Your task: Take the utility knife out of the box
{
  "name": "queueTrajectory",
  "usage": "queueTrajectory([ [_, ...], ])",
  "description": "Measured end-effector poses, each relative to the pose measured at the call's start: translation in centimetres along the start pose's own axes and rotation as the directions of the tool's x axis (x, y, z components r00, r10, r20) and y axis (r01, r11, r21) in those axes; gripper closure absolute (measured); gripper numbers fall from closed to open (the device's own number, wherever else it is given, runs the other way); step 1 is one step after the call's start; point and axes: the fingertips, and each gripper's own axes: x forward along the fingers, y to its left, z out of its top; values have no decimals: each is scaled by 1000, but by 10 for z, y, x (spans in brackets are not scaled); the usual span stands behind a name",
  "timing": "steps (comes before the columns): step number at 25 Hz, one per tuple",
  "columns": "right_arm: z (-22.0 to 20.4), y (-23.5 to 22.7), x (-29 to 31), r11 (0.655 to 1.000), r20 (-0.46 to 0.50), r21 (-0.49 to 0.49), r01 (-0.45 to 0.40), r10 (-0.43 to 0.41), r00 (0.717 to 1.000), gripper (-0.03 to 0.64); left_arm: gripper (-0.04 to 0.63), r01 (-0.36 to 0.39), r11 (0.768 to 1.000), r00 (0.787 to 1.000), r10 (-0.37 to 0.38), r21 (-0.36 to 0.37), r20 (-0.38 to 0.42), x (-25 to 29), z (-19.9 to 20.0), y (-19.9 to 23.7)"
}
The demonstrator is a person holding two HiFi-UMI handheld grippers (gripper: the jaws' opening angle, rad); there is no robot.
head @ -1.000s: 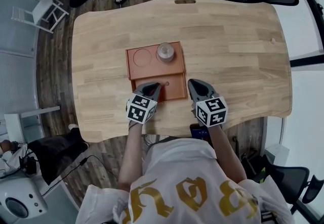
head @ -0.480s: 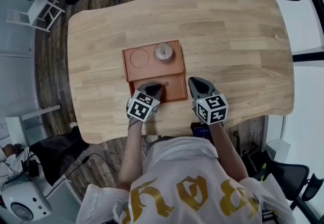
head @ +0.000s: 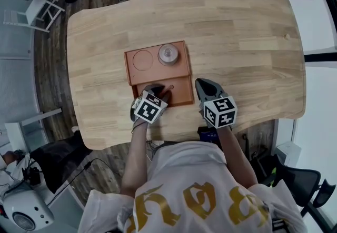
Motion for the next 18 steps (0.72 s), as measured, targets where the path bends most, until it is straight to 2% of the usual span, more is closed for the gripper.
queueTrajectory([
  [9, -2, -6, -1, 1000, -3, 12, 11, -11, 1000, 604, 494, -30, 994, 998, 35, 102, -47, 4, -2, -2],
  [18, -3, -7, -2, 1000, -7, 11, 17, -17, 1000, 604, 494, -87, 973, 993, 103, 216, -64, 6, -5, -2],
])
